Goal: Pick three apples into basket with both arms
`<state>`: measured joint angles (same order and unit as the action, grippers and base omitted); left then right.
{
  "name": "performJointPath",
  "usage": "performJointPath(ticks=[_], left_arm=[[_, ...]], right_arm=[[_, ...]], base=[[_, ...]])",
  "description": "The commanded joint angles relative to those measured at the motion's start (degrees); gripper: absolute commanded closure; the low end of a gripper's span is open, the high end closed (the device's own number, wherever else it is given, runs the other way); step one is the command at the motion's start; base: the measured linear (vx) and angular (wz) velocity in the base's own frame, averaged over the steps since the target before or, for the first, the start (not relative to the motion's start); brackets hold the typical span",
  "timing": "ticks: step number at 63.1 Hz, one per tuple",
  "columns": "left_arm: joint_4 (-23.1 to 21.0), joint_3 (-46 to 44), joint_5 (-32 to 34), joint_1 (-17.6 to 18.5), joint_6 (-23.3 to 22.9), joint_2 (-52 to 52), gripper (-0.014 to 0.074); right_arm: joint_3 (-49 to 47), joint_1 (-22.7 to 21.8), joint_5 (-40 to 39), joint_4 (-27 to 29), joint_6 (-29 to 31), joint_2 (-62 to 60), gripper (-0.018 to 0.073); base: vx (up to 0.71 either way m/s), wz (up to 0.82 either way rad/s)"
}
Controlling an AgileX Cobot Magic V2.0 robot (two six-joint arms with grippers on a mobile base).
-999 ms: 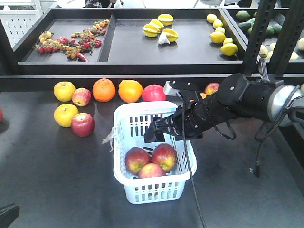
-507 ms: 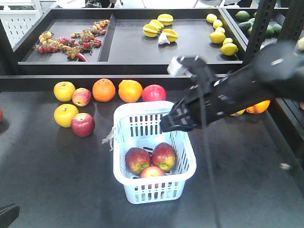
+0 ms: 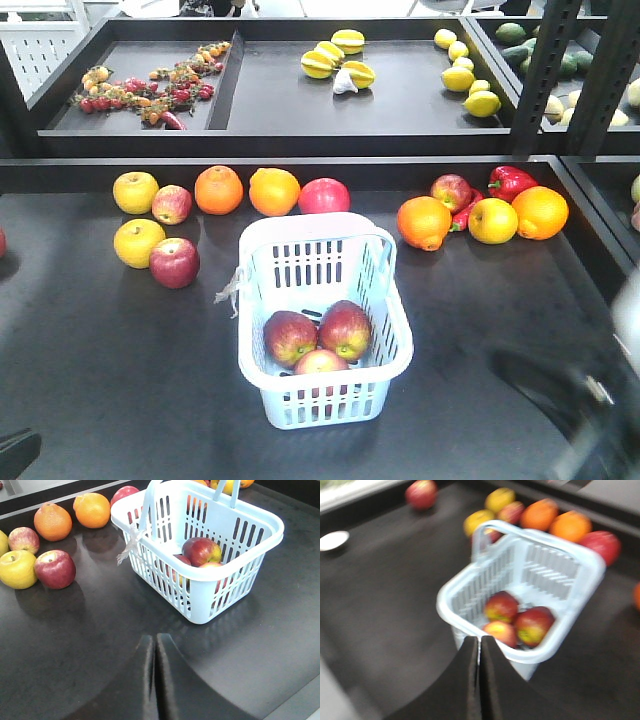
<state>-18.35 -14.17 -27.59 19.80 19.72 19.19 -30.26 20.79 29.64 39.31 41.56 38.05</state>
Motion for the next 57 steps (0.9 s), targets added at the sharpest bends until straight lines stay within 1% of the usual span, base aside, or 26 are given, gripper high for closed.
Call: performJointPath(ticks=[1,7,12,21,57], left_arm=[[-0.96,-1.56,3.46,0.21,-0.47,0.39,0.0604],[-0.96,-1.56,3.52,0.21,-0.47,0.39,0.0604],[-0.96,-1.56,3.52,0.21,-0.47,0.39,0.0604],[-0.96,-1.56,3.52,0.21,-0.47,0.39,0.0604],[-0.91,-1.56,3.52,0.21,-0.47,0.39,0.0604]], right_arm=[[6.67,-0.28,-10.98,1.32,-1.14,-8.20,0.0563],[11.81,-0.28,-12.08,1.14,-2.91,-13.59,0.0563],[13.12,-0.28,-12.43,1.14,-3.39,-14.95,0.0563],[13.28,-0.28,-14.51,1.77,-3.39,-14.96,0.0563],[13.28,-0.28,-13.64,1.77,-3.44,-14.96,0.0563]], base=[[0.00,0.00],[0.00,0.00],[0.00,0.00],[0.00,0.00],[0.00,0.00]])
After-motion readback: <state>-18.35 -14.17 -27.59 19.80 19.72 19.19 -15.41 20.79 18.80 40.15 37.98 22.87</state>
